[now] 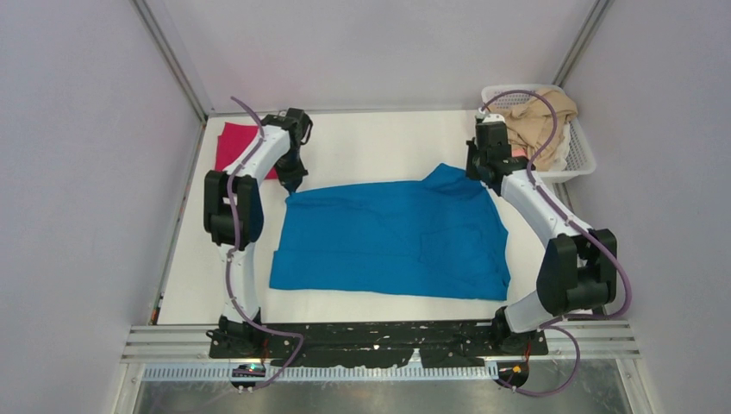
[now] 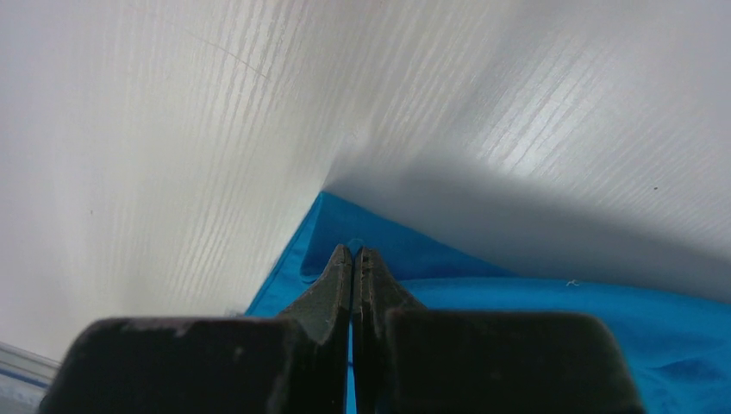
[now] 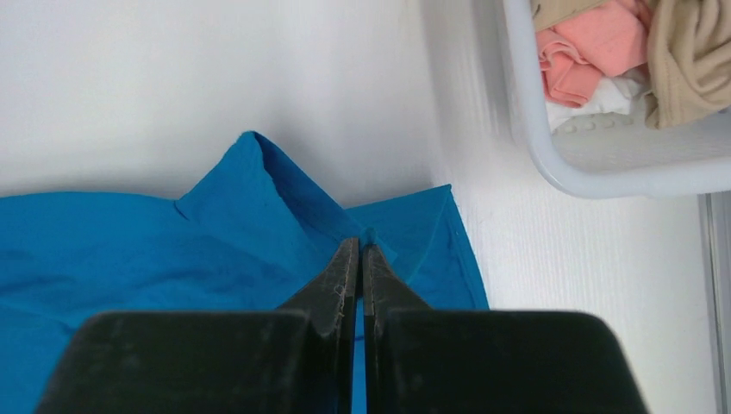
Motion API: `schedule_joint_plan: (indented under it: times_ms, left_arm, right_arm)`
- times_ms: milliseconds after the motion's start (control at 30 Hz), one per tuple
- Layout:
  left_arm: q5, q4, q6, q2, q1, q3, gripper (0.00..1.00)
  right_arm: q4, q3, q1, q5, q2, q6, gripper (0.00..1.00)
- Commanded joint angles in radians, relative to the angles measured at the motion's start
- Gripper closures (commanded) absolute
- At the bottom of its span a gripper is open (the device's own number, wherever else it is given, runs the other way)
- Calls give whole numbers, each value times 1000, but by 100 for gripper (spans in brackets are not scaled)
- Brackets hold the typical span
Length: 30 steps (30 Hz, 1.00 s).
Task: Fold and stack the t-shirts
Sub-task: Fold the other side of the tshirt into a rectangle
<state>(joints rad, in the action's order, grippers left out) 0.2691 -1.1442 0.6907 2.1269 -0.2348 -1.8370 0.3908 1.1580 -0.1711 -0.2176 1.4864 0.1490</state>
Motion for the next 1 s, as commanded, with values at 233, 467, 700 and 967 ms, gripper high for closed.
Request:
schedule_joint_plan:
  times_ms: [233, 467, 700, 967]
  left_arm:
    - [5, 118, -25, -122, -27, 117, 100]
    - [18, 164, -25, -216, -34, 252, 100]
    - [14, 229, -27, -307, -53, 388, 100]
    - [28, 261, -28, -340, -62, 475, 100]
  right_arm:
    - [54, -115, -20, 8, -261, 17, 94]
    - [103, -187, -22, -27, -356, 26, 94]
    - [153, -236, -21, -52, -432, 60, 94]
    - [212, -286, -22, -60, -490, 109, 94]
